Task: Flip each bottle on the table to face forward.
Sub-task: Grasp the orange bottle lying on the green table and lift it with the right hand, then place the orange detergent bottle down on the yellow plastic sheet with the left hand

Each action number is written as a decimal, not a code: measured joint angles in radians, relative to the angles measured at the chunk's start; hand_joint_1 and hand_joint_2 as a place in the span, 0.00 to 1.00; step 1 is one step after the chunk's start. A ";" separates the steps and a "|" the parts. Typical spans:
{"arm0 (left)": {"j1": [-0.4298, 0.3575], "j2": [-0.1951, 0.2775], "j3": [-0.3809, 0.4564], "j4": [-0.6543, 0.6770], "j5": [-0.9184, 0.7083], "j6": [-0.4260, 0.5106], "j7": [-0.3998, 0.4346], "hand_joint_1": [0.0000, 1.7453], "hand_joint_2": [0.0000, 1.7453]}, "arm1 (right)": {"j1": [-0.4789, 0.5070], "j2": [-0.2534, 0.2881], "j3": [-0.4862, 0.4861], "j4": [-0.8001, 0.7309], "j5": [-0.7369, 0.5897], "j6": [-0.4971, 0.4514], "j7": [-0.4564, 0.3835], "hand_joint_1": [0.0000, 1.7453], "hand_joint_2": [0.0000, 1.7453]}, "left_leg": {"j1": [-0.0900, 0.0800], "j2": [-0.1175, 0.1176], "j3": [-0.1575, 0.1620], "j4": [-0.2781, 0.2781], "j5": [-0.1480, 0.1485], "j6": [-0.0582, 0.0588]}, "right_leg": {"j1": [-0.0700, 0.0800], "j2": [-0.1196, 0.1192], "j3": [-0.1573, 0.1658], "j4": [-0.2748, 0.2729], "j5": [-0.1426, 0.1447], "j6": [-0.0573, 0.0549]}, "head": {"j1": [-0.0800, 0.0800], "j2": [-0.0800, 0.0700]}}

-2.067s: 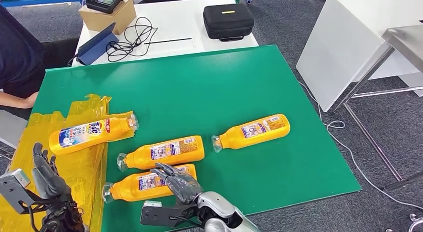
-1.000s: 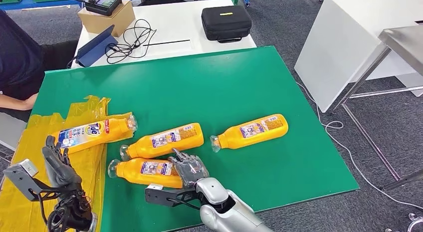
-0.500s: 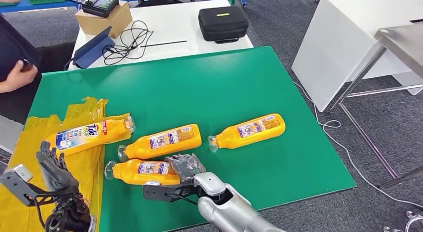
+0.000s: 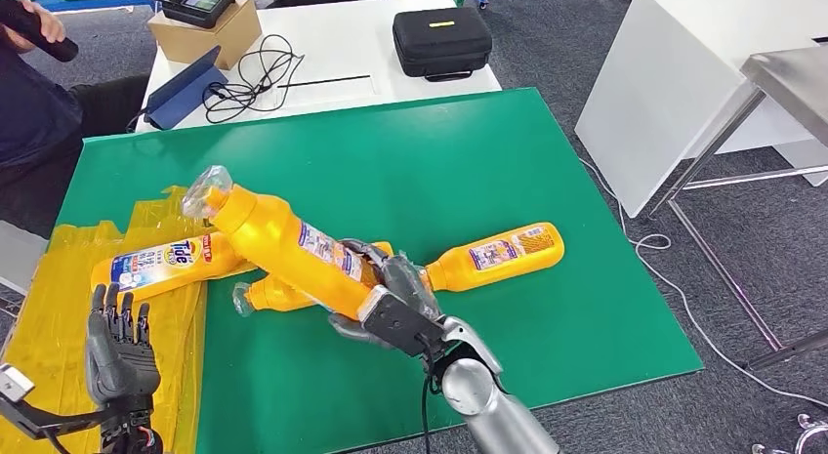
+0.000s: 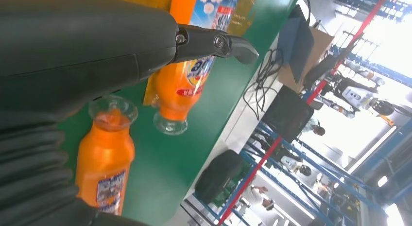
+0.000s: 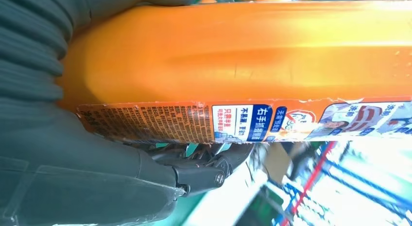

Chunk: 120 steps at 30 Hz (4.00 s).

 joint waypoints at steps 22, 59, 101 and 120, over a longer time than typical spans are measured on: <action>-0.009 -0.007 -0.093 -0.033 0.063 -0.081 0.057 0.00 1.00 | 0.097 -0.017 -0.124 -0.163 0.015 -0.130 -0.014 1.00 1.00 | 0.000 -0.002 -0.002 0.000 0.000 0.001 | 0.000 -0.004 -0.001 0.000 0.000 0.000 | 0.000 0.000; -0.103 0.002 -0.262 -0.016 0.200 -0.118 0.121 0.00 1.00 | -0.325 0.186 0.283 0.532 0.362 -0.174 0.223 1.00 1.00 | 0.002 -0.002 -0.006 0.000 0.004 -0.001 | 0.001 -0.004 -0.005 0.002 0.000 0.000 | 0.000 0.000; 0.064 -0.005 -0.089 -0.169 0.086 -0.036 0.015 1.00 1.00 | -0.216 0.162 0.333 0.448 0.240 -0.246 0.035 0.00 0.00 | 0.002 0.000 -0.008 0.000 0.003 -0.001 | 0.001 -0.003 -0.009 0.001 0.000 -0.001 | 0.000 0.000; 0.065 0.022 0.061 -0.296 -0.872 0.536 -0.196 1.00 1.00 | -0.141 0.098 0.151 0.196 0.100 -0.344 -0.026 0.00 0.00 | 0.002 -0.001 -0.008 0.000 0.003 -0.001 | 0.001 -0.004 -0.009 0.001 0.000 -0.001 | 0.000 0.000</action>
